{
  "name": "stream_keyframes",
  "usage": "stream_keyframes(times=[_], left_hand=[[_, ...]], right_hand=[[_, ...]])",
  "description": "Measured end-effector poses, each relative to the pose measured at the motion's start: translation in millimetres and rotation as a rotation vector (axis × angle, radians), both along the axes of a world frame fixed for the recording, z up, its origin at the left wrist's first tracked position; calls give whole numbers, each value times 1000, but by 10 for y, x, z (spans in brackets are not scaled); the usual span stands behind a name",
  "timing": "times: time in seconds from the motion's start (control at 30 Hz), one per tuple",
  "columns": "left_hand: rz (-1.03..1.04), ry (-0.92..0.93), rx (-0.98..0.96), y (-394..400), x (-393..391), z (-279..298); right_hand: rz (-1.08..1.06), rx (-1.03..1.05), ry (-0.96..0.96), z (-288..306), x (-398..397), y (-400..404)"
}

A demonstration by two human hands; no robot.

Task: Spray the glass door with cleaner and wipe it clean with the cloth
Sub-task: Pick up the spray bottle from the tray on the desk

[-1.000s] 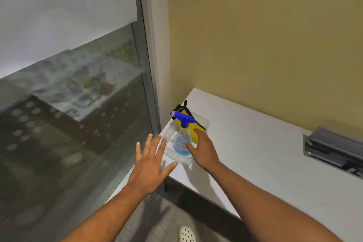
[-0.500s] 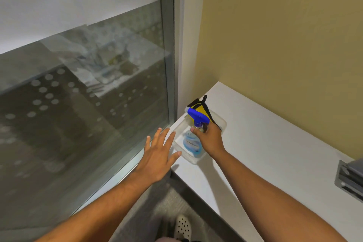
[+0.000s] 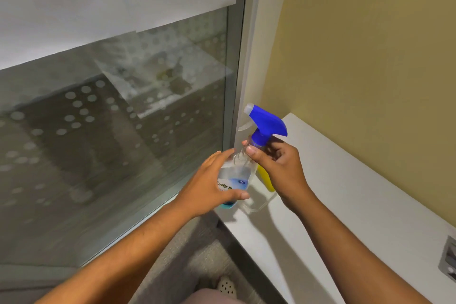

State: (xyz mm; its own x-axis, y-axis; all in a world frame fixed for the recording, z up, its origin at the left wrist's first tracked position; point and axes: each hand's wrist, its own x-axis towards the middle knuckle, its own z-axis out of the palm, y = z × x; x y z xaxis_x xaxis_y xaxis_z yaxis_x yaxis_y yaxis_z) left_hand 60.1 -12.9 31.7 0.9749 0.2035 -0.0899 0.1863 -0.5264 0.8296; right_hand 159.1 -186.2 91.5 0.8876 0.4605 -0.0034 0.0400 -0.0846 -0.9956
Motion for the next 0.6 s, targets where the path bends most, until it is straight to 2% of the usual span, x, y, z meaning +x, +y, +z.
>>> stream_keyframes(times=[0.13, 0.33, 0.6], left_hand=[[110, -56, -50, 70, -238, 182], [289, -17, -206, 98, -694, 289], [592, -25, -299, 219, -1419, 305]], right_hand=[[102, 164, 59, 135, -118, 182], [304, 226, 153, 190, -261, 628], [878, 324, 497, 64, -693, 1505]])
